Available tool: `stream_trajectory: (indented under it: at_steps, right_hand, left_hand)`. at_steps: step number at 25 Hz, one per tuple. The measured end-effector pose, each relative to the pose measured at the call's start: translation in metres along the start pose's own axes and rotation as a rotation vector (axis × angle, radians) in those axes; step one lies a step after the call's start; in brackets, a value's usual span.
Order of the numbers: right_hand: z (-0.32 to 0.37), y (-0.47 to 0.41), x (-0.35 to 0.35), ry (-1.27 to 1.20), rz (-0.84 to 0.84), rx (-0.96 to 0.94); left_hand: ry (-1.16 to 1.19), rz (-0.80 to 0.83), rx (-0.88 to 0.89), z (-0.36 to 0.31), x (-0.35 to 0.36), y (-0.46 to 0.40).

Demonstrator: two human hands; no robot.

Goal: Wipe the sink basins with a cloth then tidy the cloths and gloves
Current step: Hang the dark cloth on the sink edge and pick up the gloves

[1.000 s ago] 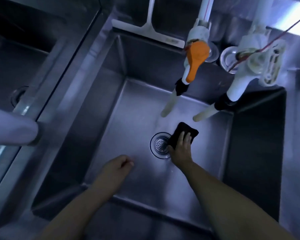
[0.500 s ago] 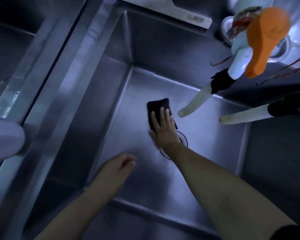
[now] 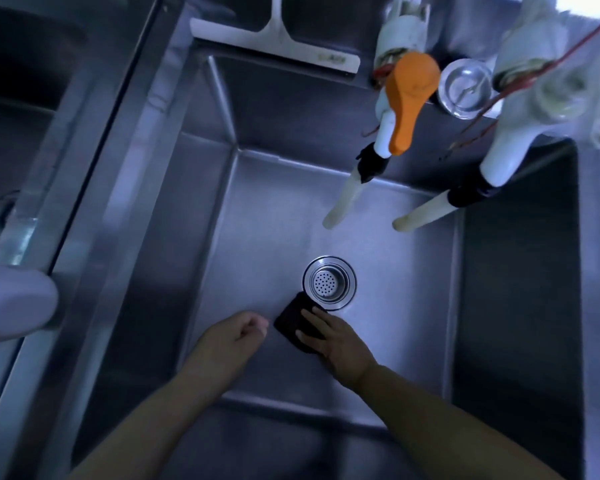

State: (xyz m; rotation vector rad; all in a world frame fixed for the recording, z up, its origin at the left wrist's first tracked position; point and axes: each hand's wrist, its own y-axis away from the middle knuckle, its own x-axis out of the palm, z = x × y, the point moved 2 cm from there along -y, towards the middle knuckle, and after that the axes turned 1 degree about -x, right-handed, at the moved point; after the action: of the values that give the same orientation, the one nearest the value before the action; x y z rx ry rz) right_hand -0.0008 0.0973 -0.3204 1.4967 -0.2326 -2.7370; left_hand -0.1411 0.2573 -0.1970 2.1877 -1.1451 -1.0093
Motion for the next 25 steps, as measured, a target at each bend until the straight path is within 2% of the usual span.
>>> stream_trajectory:
  at_steps: [3,4,6,7,9,12,15,17,20,22,25]
  right_hand:
    - [-0.016,0.034,-0.008,-0.341,0.131,0.579]
    - [-0.021,0.043,-0.012,-0.456,0.105,0.767]
    - [-0.029,0.056,-0.026,-0.635,-0.111,1.051]
    - [-0.029,0.060,-0.035,-0.719,-0.207,1.137]
    - [-0.018,0.068,-0.057,-0.825,-0.273,1.227]
    - [0.030,0.079,-0.101,-0.963,-0.298,1.222]
    - [0.093,0.082,-0.149,-1.029,-0.367,1.071]
    - [0.132,0.083,-0.174,-1.045,-0.471,0.933]
    - [0.169,0.090,-0.200,-1.073,-0.640,0.787]
    - [0.185,0.095,-0.214,-0.959,-0.704,0.712]
    - [0.195,0.107,-0.230,-0.707,-0.757,0.631]
  left_hand:
    - [-0.017,0.024,0.016,-0.007,-0.001,0.013]
    - [-0.029,0.035,0.022,-0.008,-0.002,0.017]
    - [-0.065,0.061,0.040,-0.011,-0.001,0.026]
    - [-0.077,0.075,0.050,-0.012,0.000,0.030]
    - [-0.100,0.106,0.090,-0.018,0.002,0.041]
    - [-0.158,0.146,0.185,-0.035,0.006,0.060]
    - [-0.164,0.071,0.259,-0.062,0.007,0.071]
    - [-0.103,0.028,0.293,-0.088,0.007,0.081]
    - [0.125,0.144,0.332,-0.129,0.009,0.099]
    - [0.124,0.189,0.367,-0.152,0.009,0.111]
    - [0.006,0.145,0.439,-0.176,0.008,0.124]
